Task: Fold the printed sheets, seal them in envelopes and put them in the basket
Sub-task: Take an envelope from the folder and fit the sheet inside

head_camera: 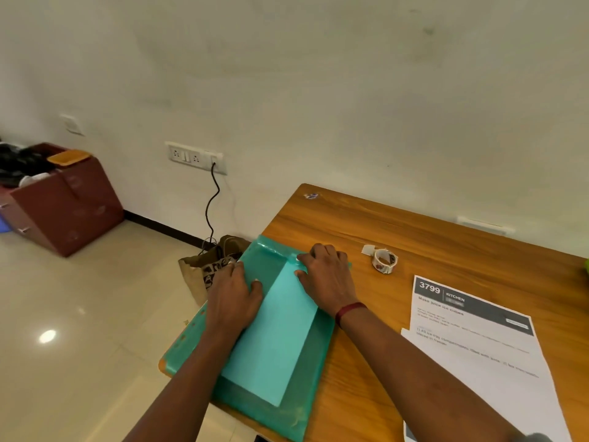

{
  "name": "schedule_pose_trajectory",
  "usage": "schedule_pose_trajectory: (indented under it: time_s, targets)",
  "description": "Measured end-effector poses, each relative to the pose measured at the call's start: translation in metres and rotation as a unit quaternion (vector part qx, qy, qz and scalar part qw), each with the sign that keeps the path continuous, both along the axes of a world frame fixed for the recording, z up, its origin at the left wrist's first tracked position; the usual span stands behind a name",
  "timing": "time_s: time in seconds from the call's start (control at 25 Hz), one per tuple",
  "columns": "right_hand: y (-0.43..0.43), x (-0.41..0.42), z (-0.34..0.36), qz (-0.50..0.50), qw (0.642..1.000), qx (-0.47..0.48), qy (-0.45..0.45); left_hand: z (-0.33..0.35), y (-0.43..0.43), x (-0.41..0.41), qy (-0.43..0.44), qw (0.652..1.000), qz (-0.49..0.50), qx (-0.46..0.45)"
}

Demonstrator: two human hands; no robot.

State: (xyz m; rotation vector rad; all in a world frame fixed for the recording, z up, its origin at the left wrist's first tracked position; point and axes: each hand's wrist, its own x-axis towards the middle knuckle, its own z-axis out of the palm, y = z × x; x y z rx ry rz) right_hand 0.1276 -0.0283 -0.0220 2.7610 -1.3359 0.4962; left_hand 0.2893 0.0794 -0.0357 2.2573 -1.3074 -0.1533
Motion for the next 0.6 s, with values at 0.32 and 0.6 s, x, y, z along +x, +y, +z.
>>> schedule_pose_trajectory:
  time_s: [0.32,0.6]
  targets:
    - [-0.021,0.018,-0.009,-0.024,0.998,-0.030,-0.055,-0.012,0.002,0.001,-0.027,0.999,0.002,-0.029]
    - [-0.039,0.005,0.011,-0.081,0.991,-0.076,-0.080,-0.014,0.002,-0.001,-0.016,0.999,0.013,-0.050]
